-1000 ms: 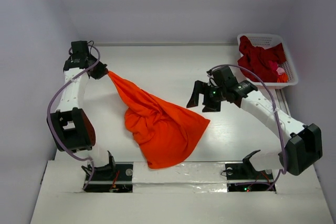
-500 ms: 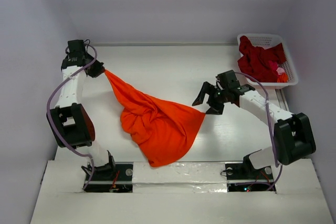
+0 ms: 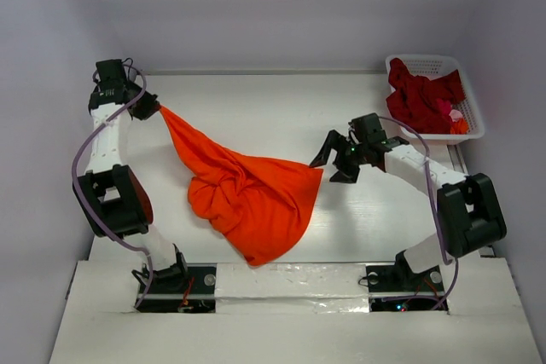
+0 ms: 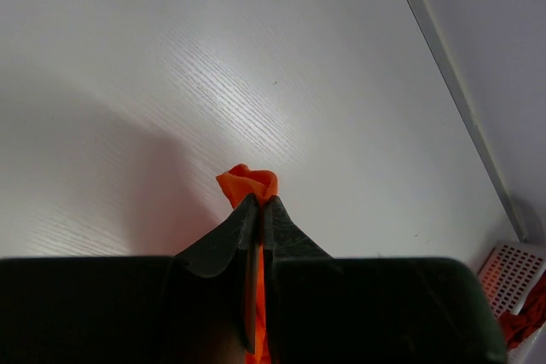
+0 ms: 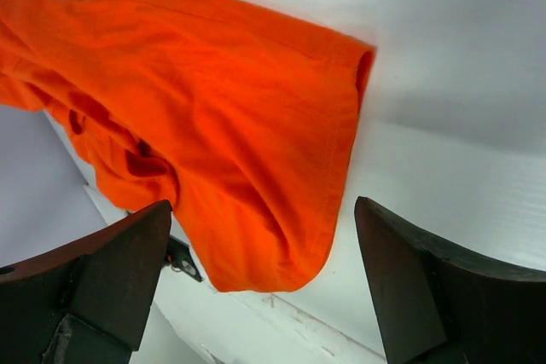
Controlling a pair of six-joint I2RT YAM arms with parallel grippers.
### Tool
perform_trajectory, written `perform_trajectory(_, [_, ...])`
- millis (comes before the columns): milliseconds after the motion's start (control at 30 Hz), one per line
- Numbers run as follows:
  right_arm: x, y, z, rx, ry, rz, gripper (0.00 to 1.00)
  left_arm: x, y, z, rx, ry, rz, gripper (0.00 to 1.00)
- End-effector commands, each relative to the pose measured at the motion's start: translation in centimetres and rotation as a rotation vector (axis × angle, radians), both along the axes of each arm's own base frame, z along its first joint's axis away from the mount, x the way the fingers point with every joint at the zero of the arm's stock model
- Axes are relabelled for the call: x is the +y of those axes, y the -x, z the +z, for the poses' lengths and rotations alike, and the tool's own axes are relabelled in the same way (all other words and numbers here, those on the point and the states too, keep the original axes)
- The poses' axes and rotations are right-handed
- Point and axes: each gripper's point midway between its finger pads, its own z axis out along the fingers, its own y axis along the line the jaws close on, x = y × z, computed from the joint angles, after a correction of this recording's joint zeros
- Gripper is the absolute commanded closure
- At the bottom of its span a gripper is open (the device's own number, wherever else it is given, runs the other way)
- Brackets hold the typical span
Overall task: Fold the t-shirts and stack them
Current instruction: Flatten out the tshirt
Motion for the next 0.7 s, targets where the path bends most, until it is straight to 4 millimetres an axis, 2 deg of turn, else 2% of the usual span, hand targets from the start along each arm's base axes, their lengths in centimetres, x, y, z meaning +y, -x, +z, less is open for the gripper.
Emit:
perform_trajectory(0, [-0.3,-0.9,-2.0,-0.005,0.026,-0.007,0.07,0.0,-1.0,1.8,-0.062,-0.003,-0.016,1.00])
perform_trajectory(100, [0.1,-1.2,-2.9,0.002,0.015,0.007,0.07,0.0,-0.9,1.7,-0.059,-0.003,-0.019,1.00])
perform_trajectory(133, [0.2,-1.3,-4.0,0.028,0.022,0.015,0.08,-0.1,-0.9,1.7,-0.060,-0.002,-0.023,1.00])
perform_trajectory(233, [0.4,-1.7,-4.6,0.034,0.030,0.033,0.09,-0.2,-0.8,1.7,-0.060,0.001,-0.026,1.00])
perform_trajectory(400, [-0.8,-4.0,-3.7,-0.041,0.139,0.028,0.10,-0.3,-0.7,2.1,-0.069,0.003,-0.030,1.00])
perform_trajectory(567, [-1.2,-5.3,-4.5,-0.049,0.195,0.034,0.10,-0.5,-0.5,2.2,-0.072,0.012,-0.034,1.00])
perform_trajectory(667, [-1.2,-6.3,-4.1,-0.078,0.212,0.031,0.11,-0.6,-0.4,2.2,-0.072,0.012,-0.036,1.00])
